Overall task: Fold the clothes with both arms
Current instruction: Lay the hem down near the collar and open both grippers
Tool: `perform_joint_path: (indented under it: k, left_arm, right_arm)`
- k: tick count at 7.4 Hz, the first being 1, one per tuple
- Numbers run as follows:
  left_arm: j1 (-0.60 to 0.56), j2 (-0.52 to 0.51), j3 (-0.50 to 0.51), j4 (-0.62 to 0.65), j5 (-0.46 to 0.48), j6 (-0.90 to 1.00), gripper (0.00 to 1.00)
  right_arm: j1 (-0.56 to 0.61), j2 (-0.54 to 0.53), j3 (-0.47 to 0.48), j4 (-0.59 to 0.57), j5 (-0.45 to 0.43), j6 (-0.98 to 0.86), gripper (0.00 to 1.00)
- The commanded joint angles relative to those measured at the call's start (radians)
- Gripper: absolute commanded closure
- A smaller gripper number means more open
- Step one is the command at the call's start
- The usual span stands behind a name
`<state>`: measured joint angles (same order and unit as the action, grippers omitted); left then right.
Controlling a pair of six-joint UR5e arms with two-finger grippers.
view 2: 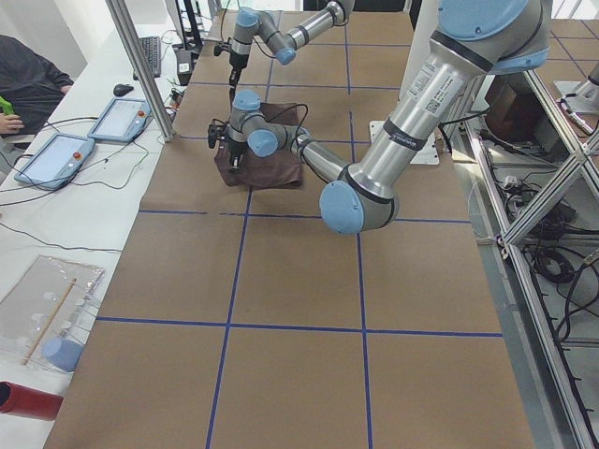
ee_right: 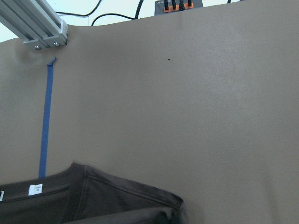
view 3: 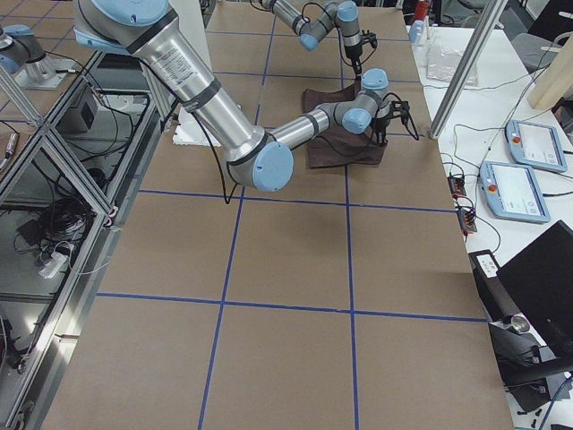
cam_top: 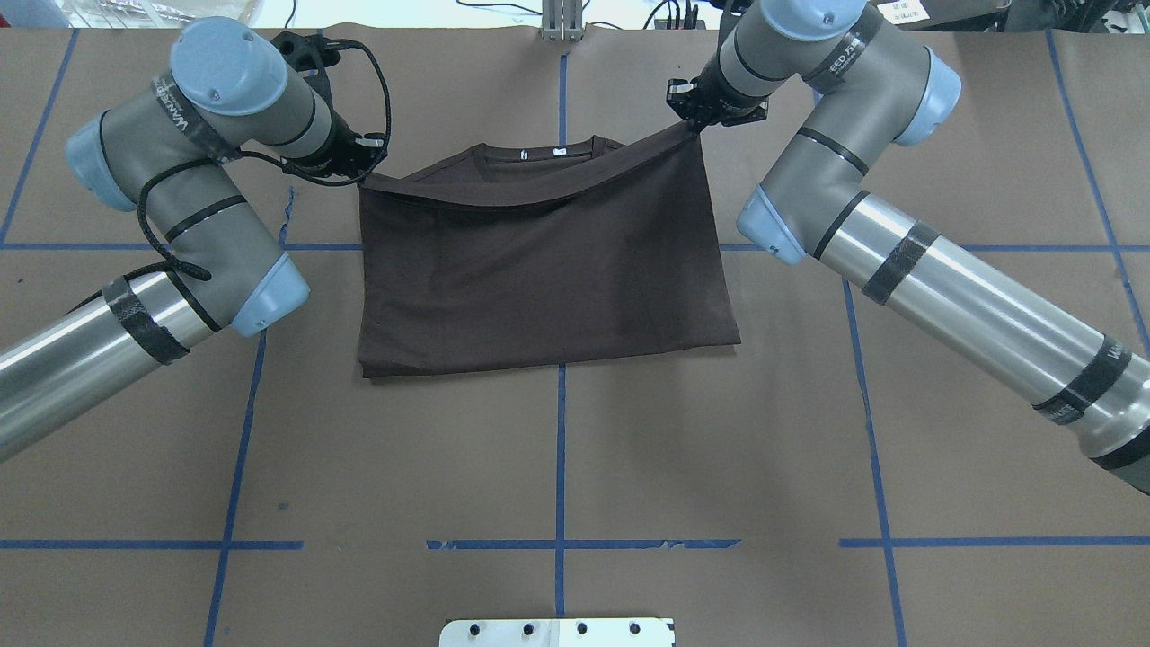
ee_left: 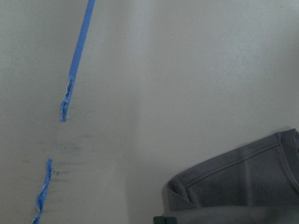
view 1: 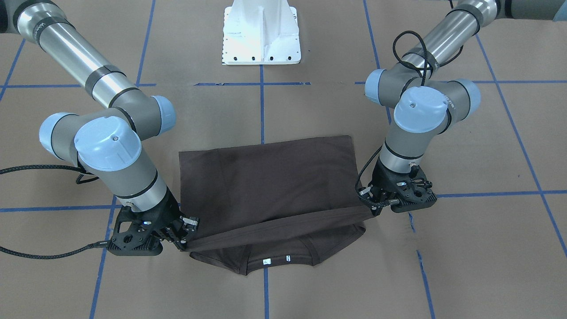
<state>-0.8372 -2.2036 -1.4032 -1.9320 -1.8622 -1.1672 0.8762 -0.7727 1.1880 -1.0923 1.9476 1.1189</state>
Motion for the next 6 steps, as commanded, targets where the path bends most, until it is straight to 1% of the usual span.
perform_joint_path:
  k: [1,2,3,4,5,6]
  left_arm:
    - [0.001,-0.002,0.001,-0.01,0.005,0.021,0.01]
    - [0.0,-0.007,0.001,0.001,0.011,0.035,0.0]
    - [0.0,-0.011,-0.002,0.004,0.011,0.035,0.0]
    - [0.0,-0.01,-0.005,0.004,0.009,0.035,0.0]
    - [0.0,-0.008,-0.013,0.005,0.008,0.034,0.0]
    - [-0.002,-0.002,-0.031,0.007,0.006,0.032,0.0]
  right_arm:
    - [-0.002,-0.011,-0.01,0.002,0.016,0.006,0.01]
    - [0.007,-0.013,-0.008,0.008,0.083,0.006,0.0]
    - [0.009,-0.02,-0.002,0.009,0.109,0.019,0.0]
    - [0.003,-0.066,0.054,0.009,0.109,0.036,0.0]
    - [-0.034,-0.144,0.161,0.002,0.108,0.068,0.0]
    - [-0.067,-0.252,0.286,-0.001,0.097,0.076,0.0]
